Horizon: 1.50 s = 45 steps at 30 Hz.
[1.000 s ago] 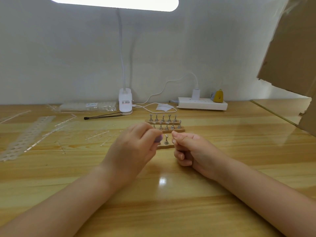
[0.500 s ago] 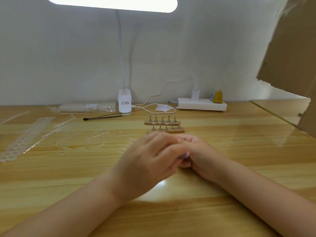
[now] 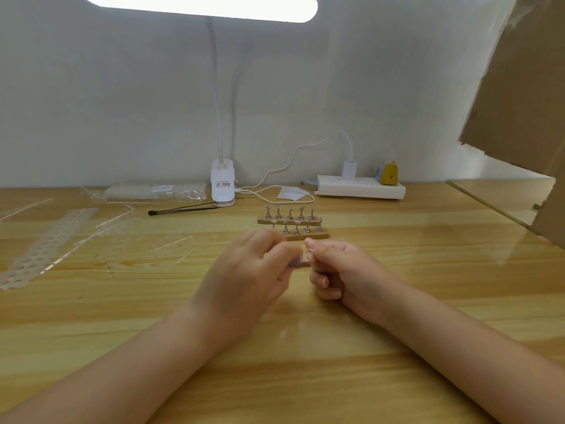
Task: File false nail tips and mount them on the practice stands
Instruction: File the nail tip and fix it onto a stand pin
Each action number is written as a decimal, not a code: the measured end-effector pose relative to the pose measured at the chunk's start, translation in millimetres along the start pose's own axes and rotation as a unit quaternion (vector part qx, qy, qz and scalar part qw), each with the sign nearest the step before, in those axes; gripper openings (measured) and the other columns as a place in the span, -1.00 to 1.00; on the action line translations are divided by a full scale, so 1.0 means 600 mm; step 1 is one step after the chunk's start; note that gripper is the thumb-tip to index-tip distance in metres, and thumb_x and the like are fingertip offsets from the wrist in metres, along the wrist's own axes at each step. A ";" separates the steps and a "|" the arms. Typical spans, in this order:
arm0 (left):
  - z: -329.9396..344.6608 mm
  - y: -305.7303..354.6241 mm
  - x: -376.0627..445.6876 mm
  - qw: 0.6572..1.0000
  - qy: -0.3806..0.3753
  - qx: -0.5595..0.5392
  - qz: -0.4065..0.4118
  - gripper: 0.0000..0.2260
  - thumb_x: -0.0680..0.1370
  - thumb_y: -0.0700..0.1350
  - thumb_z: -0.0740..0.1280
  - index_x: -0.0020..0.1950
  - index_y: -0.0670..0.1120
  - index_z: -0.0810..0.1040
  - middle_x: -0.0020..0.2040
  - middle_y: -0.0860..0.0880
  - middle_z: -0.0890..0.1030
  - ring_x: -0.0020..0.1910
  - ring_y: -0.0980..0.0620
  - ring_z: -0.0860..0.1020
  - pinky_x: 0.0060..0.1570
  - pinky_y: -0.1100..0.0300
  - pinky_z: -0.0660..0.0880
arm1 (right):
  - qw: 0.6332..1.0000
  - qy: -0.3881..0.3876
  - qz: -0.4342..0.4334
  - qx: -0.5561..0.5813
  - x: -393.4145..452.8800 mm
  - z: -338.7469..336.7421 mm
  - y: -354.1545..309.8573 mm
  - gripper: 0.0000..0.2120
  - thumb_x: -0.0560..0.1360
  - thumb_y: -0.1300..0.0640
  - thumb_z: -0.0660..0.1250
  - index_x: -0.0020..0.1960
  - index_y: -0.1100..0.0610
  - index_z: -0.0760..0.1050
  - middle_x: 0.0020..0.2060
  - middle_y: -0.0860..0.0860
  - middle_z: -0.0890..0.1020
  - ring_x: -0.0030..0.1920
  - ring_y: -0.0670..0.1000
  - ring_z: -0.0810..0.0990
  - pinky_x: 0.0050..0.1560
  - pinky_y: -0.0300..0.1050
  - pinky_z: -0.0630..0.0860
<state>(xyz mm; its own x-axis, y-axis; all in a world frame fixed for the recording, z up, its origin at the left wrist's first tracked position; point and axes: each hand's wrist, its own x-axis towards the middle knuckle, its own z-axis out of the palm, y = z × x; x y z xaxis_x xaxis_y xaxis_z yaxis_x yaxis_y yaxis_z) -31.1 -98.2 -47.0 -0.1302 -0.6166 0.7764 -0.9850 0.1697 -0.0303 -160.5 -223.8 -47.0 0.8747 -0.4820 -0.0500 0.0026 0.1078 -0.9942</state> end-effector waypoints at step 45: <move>0.011 -0.024 -0.012 0.993 0.045 -0.092 -0.059 -0.86 0.43 -0.31 0.45 -0.04 -0.21 0.60 -0.16 -0.02 0.56 -0.18 0.06 0.55 -0.17 0.13 0.53 | 0.989 0.086 0.020 0.117 0.010 0.006 0.001 -0.67 0.59 0.04 0.22 -0.27 0.17 0.54 -0.50 -0.02 0.34 -0.51 -0.08 0.37 -0.59 -0.27 0.23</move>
<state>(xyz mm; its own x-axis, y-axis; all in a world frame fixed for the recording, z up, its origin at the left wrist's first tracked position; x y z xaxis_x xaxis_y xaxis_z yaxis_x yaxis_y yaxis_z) -16.7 -101.3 -56.2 0.0041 -0.5716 0.8205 -0.9543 0.2431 0.1741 -153.6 -223.2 -47.3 0.7809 -0.6123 -0.1238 0.0999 0.3181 -0.9428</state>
